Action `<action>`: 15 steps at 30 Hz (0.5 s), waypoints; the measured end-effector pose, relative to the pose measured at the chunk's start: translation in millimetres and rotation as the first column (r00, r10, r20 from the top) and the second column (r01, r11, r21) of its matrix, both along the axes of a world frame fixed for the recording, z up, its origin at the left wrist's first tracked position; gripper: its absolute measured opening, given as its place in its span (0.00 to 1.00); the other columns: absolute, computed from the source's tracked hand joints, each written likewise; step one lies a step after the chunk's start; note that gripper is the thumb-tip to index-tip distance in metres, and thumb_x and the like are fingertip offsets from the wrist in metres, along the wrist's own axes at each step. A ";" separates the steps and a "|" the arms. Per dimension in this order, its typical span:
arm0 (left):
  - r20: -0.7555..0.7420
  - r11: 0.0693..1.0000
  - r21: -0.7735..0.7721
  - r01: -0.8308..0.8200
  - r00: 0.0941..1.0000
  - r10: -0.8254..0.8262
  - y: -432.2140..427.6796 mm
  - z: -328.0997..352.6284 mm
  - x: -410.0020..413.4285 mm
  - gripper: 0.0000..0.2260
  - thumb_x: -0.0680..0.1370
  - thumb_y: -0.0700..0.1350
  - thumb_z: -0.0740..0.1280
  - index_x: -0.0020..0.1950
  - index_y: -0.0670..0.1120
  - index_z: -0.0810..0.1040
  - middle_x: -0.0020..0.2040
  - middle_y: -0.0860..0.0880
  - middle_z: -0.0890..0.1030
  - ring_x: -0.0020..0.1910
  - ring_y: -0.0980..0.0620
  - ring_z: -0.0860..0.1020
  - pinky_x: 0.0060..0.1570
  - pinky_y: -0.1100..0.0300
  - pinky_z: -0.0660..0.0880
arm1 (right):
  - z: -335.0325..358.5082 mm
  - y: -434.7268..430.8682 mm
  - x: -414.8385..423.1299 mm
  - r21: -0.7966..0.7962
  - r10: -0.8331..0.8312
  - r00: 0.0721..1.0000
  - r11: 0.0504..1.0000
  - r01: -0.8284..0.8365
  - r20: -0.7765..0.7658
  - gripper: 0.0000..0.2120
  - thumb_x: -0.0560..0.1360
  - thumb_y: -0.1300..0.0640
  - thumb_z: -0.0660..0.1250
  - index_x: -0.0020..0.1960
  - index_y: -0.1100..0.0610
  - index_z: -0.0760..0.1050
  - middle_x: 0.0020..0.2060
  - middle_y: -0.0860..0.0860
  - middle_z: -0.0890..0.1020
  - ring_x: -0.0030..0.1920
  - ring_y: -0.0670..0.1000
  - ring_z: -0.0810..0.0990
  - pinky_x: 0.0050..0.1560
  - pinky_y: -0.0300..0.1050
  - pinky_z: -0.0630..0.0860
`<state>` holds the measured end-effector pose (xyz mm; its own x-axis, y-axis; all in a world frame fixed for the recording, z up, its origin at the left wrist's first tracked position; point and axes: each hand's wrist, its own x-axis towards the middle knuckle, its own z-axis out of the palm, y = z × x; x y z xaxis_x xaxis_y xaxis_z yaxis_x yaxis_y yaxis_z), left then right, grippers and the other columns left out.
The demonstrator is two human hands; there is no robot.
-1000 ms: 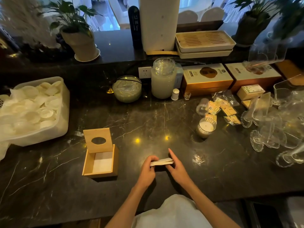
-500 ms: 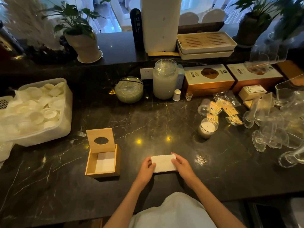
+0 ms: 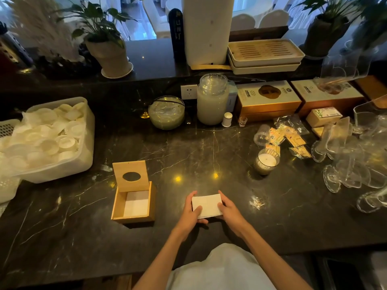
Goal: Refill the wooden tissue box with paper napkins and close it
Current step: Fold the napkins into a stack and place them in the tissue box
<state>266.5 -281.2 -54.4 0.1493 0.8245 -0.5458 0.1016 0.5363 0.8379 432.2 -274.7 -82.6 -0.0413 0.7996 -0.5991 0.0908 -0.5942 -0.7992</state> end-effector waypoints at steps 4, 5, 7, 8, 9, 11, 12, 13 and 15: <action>0.000 1.000 -0.014 -0.009 1.000 0.009 1.0 1.6 -3.9 0.16 0.82 0.37 0.60 0.70 0.47 0.67 0.68 0.42 0.70 0.61 0.45 0.76 0.44 0.57 0.83 | -0.1 1.6 -2.8 -0.013 0.016 1.000 1.000 -0.016 0.007 0.26 0.83 0.56 0.56 0.79 0.45 0.54 0.74 0.53 0.63 0.67 0.55 0.72 0.65 0.54 0.76; 0.018 0.999 -0.025 -0.032 0.999 0.033 1.3 3.0 -4.9 0.17 0.83 0.37 0.60 0.71 0.48 0.66 0.68 0.43 0.70 0.61 0.44 0.76 0.44 0.56 0.84 | -0.4 1.8 -3.3 -0.014 0.017 1.000 1.000 -0.017 0.004 0.26 0.83 0.56 0.57 0.79 0.45 0.54 0.74 0.52 0.63 0.67 0.55 0.72 0.64 0.54 0.76; 0.049 0.996 -0.045 -0.072 0.996 0.074 2.4 6.2 -7.2 0.17 0.83 0.39 0.60 0.72 0.49 0.66 0.67 0.44 0.71 0.62 0.43 0.77 0.45 0.54 0.84 | 3.6 1.7 -4.5 -0.017 0.008 1.000 1.000 -0.008 -0.012 0.26 0.83 0.57 0.57 0.79 0.45 0.54 0.74 0.53 0.63 0.67 0.55 0.71 0.64 0.53 0.76; 0.057 0.996 -0.047 -0.077 0.995 0.080 3.1 7.9 -8.5 0.16 0.83 0.40 0.61 0.71 0.49 0.68 0.67 0.43 0.72 0.61 0.43 0.77 0.45 0.53 0.84 | 7.6 1.3 -4.9 -0.018 0.002 1.000 1.000 -0.002 -0.029 0.26 0.83 0.57 0.57 0.79 0.46 0.54 0.74 0.53 0.64 0.67 0.55 0.72 0.64 0.52 0.77; 0.057 0.996 -0.046 -0.075 0.995 0.077 3.9 9.6 -9.7 0.15 0.83 0.40 0.61 0.69 0.49 0.69 0.67 0.43 0.72 0.61 0.44 0.77 0.45 0.53 0.84 | 10.6 0.7 -4.6 -0.021 -0.004 0.999 1.000 0.003 -0.055 0.27 0.83 0.58 0.57 0.79 0.47 0.54 0.74 0.53 0.65 0.66 0.55 0.72 0.62 0.50 0.78; 0.036 0.998 -0.041 -0.055 0.998 0.056 5.8 13.2 -12.8 0.14 0.82 0.39 0.62 0.67 0.48 0.70 0.66 0.43 0.73 0.59 0.45 0.78 0.46 0.52 0.84 | 19.7 -0.9 -3.7 -0.044 -0.005 0.992 0.999 -0.001 -0.127 0.28 0.82 0.57 0.60 0.79 0.48 0.54 0.71 0.52 0.68 0.63 0.54 0.74 0.54 0.46 0.80; 0.026 0.998 -0.041 -0.040 0.999 0.041 6.9 15.0 -15.0 0.14 0.82 0.39 0.63 0.67 0.48 0.70 0.66 0.44 0.73 0.58 0.46 0.79 0.46 0.51 0.84 | 24.2 -1.5 -2.7 -0.060 0.002 0.987 0.998 -0.011 -0.158 0.30 0.81 0.55 0.63 0.78 0.47 0.55 0.70 0.52 0.70 0.62 0.54 0.76 0.51 0.45 0.80; 0.026 0.999 -0.046 -0.025 0.999 0.027 7.8 17.1 -17.5 0.15 0.81 0.39 0.64 0.68 0.48 0.70 0.66 0.45 0.73 0.58 0.46 0.79 0.46 0.51 0.84 | 27.9 -1.8 -1.8 -0.069 0.010 0.984 0.997 -0.022 -0.177 0.31 0.80 0.54 0.65 0.78 0.47 0.56 0.68 0.52 0.72 0.61 0.54 0.77 0.50 0.45 0.80; 0.030 0.998 -0.060 -0.007 1.000 0.009 9.2 20.4 -24.1 0.18 0.80 0.39 0.66 0.68 0.48 0.69 0.66 0.46 0.73 0.59 0.45 0.79 0.46 0.51 0.84 | 32.0 -1.6 -1.2 -0.059 0.018 0.986 0.998 -0.028 -0.167 0.31 0.77 0.56 0.69 0.76 0.48 0.60 0.64 0.51 0.76 0.59 0.54 0.79 0.50 0.46 0.82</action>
